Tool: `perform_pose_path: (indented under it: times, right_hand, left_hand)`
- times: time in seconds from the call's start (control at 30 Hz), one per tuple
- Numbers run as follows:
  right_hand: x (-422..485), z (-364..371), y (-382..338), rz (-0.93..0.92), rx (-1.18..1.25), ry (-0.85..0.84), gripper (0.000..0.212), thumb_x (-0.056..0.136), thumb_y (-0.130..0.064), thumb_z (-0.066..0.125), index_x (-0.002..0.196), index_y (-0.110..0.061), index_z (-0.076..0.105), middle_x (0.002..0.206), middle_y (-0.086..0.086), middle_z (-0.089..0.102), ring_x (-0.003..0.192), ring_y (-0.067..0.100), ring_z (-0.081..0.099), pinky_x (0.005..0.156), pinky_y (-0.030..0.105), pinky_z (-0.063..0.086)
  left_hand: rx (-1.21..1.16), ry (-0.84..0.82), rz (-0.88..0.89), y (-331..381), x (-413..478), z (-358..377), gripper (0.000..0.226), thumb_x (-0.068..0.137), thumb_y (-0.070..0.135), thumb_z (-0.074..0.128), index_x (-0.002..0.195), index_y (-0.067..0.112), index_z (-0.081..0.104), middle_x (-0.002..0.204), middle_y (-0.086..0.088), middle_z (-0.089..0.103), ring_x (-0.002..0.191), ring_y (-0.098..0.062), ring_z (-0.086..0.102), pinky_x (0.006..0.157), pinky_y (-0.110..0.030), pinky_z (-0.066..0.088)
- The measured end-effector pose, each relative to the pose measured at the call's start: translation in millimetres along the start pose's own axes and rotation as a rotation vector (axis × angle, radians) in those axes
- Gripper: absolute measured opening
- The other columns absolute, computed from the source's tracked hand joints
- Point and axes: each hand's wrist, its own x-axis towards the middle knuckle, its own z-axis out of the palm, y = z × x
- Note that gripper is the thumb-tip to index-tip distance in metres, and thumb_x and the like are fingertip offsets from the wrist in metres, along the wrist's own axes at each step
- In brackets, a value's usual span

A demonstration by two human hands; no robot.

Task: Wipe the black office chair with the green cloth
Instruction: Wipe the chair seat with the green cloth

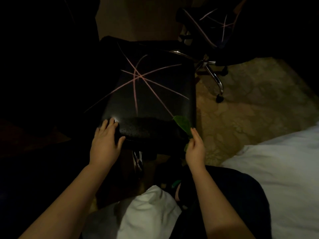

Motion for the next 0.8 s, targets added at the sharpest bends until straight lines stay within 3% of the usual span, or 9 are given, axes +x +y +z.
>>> perform_pose_path:
  times: [0.17,0.33,0.47,0.6,0.8]
  right_hand:
    - [3,4,3,0.11,0.053,0.054,0.045,0.101,-0.001,0.035,0.144,-0.014,0.043,0.15,0.003,0.042,0.136,0.016,0.039,0.106,0.017,0.026]
    - [-3,19,-15,-0.042,-0.086,0.086,0.051,0.096,0.007,0.039,0.142,-0.014,0.047,0.149,0.004,0.042,0.14,0.02,0.034,0.116,0.031,0.027]
    - [-12,41,-38,-0.215,-0.238,-0.027,0.052,0.094,0.004,0.043,0.14,-0.02,0.049,0.148,-0.002,0.044,0.142,0.018,0.029,0.119,0.041,0.021]
    - [-25,72,-63,-0.331,-0.366,-0.17,0.054,0.094,-0.004,0.046,0.143,-0.026,0.044,0.153,-0.008,0.037,0.144,0.012,0.023,0.121,0.034,0.009]
    - [-48,114,-95,-0.485,-0.368,-0.368,0.054,0.096,-0.013,0.043,0.148,-0.025,0.036,0.158,-0.004,0.028,0.147,0.015,0.015,0.12,0.033,0.001]
  left_hand:
    - [0.026,-0.012,0.021,0,-2,-1,0.059,0.093,0.029,0.062,0.145,0.01,0.042,0.156,-0.008,0.033,0.147,-0.026,0.023,0.12,-0.044,0.018]
    - [0.022,-0.001,0.036,-2,-1,1,0.058,0.093,0.029,0.062,0.144,0.01,0.044,0.154,-0.009,0.037,0.146,-0.026,0.025,0.121,-0.043,0.018]
    - [0.001,0.019,0.02,1,-2,5,0.057,0.093,0.027,0.063,0.144,0.008,0.044,0.153,-0.01,0.038,0.146,-0.027,0.024,0.12,-0.042,0.016]
    - [-0.009,0.025,0.001,6,-1,8,0.056,0.093,0.023,0.063,0.143,0.007,0.044,0.154,-0.011,0.037,0.146,-0.029,0.025,0.12,-0.043,0.018]
    - [-0.07,0.024,0.007,8,-2,8,0.05,0.094,0.013,0.059,0.14,0.001,0.045,0.15,-0.016,0.042,0.147,-0.03,0.024,0.12,-0.042,0.014]
